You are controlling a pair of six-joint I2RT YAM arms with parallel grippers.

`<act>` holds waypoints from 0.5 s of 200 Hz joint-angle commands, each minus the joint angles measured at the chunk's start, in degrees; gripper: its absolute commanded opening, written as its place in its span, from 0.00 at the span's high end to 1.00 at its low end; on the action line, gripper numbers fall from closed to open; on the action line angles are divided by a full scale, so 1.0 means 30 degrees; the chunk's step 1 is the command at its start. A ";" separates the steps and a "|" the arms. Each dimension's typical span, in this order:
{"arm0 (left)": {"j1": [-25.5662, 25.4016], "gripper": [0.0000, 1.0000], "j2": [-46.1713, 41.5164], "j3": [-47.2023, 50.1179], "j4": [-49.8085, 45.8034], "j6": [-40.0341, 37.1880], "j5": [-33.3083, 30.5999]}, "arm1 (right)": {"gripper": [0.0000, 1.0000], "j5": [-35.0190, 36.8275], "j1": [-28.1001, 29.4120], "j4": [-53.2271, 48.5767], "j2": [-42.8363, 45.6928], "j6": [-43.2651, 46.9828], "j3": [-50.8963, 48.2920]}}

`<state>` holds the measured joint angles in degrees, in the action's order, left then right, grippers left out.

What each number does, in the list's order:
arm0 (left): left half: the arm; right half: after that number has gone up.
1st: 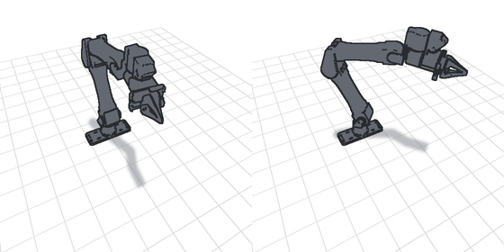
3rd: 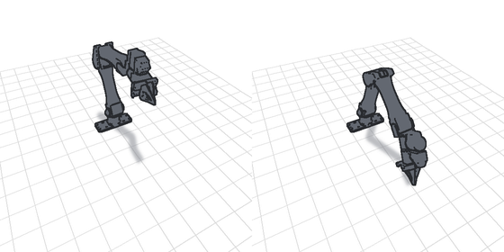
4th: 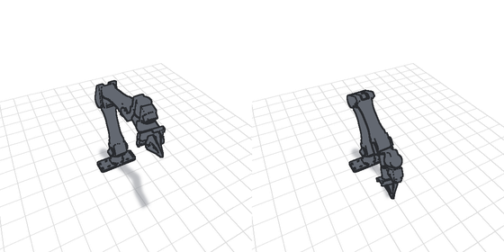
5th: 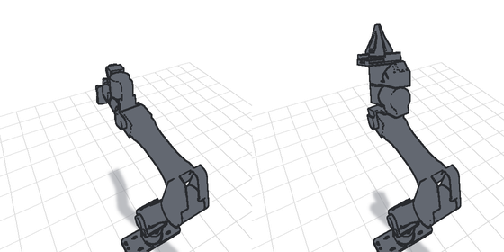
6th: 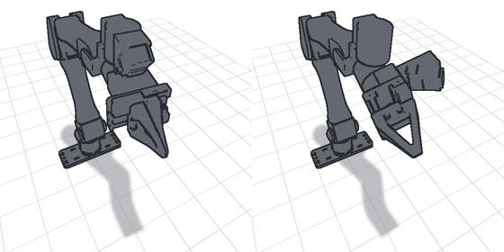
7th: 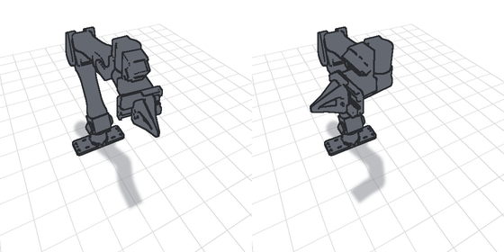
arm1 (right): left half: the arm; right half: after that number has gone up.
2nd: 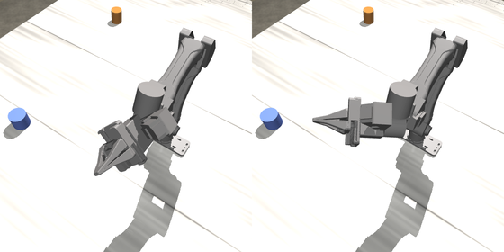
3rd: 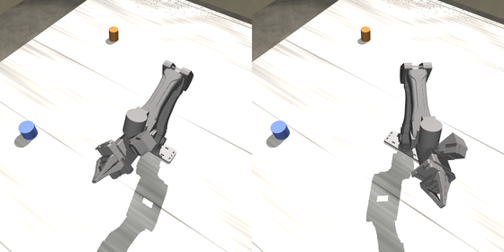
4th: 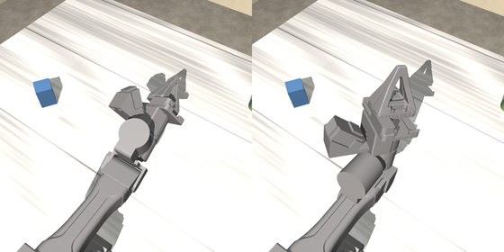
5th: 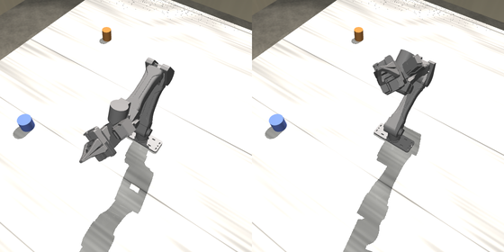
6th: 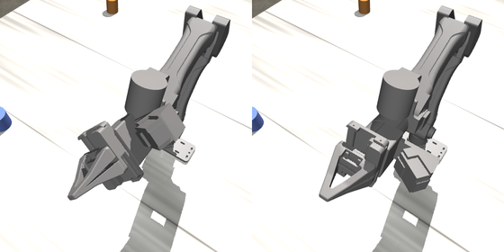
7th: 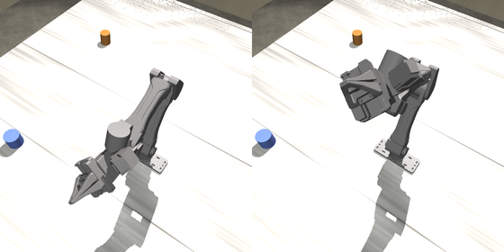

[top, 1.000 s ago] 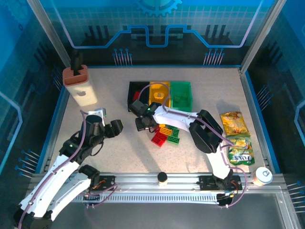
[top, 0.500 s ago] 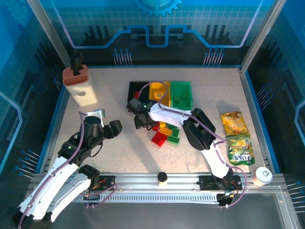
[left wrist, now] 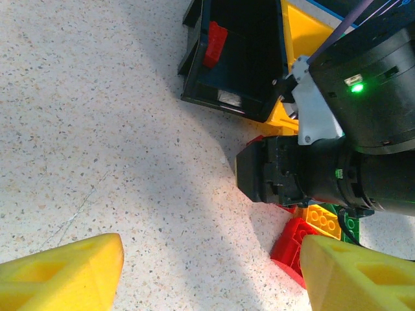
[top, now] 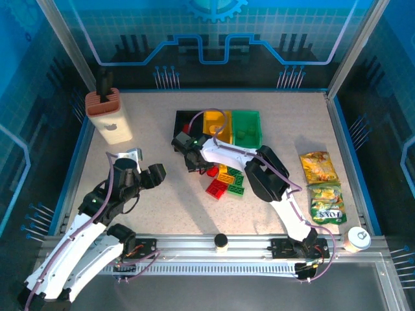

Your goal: Sort the legos into containers by color

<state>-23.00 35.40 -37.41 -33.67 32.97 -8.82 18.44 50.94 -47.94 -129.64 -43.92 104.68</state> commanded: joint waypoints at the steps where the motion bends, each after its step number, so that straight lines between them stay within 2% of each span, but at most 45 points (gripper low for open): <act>1: -0.0039 0.27 -0.0132 -0.0449 -0.0202 0.0084 -0.0298 | 0.60 -0.0519 0.0129 -0.0557 -0.0947 -0.0094 0.0155; 37: -0.0047 0.28 -0.0153 -0.0502 -0.0289 0.0084 -0.0282 | 0.71 -0.0413 0.0548 -0.0728 -0.0554 0.0496 0.0353; 69: -0.0039 0.28 -0.0282 -0.0560 -0.0449 0.0014 -0.0341 | 0.72 -0.0101 0.0938 -0.0597 0.0777 0.1098 0.0583; 100: -0.0064 0.28 -0.0454 -0.0538 -0.0532 -0.0069 -0.0295 | 0.72 0.0236 0.0819 -0.1003 0.1436 0.2662 0.2575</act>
<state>-23.00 34.87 -37.43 -34.24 33.06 -8.82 18.02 53.23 -49.21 -129.84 -40.21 106.61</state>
